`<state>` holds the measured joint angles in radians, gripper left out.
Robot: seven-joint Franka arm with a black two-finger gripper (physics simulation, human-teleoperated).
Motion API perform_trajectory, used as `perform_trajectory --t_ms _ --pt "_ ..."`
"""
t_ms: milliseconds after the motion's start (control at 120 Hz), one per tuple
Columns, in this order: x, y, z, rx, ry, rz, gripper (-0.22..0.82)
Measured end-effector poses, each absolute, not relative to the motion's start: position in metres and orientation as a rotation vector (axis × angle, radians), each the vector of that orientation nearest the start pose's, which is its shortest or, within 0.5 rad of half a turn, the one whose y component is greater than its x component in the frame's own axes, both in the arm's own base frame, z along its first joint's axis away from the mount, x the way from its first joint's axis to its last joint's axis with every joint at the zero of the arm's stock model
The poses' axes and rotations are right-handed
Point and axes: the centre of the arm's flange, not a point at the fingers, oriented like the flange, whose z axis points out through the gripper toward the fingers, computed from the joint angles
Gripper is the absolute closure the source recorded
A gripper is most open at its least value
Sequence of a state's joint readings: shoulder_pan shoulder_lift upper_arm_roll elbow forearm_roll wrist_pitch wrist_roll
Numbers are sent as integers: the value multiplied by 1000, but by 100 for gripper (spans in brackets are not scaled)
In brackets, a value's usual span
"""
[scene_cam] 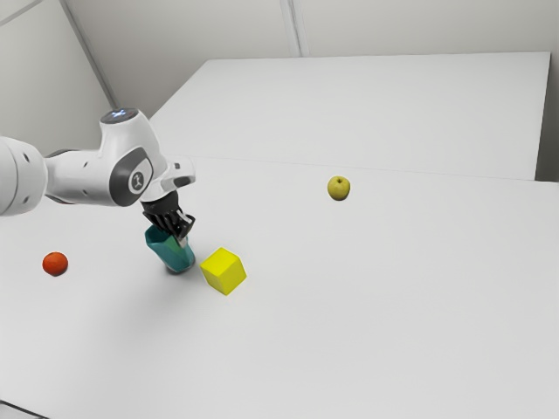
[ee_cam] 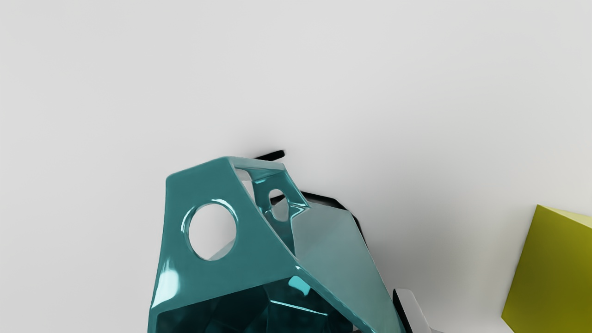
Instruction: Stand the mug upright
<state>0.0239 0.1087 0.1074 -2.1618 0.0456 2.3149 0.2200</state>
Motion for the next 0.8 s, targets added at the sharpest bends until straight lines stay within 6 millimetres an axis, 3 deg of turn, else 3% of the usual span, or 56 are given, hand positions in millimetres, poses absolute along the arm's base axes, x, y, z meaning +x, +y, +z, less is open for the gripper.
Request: perform_trajectory --t_ms 308,633,800 --pt "551 69 356 -3091 184 -70 49" --pt "552 65 371 -3089 196 -111 34" --pt "550 64 387 -3085 197 -154 18"
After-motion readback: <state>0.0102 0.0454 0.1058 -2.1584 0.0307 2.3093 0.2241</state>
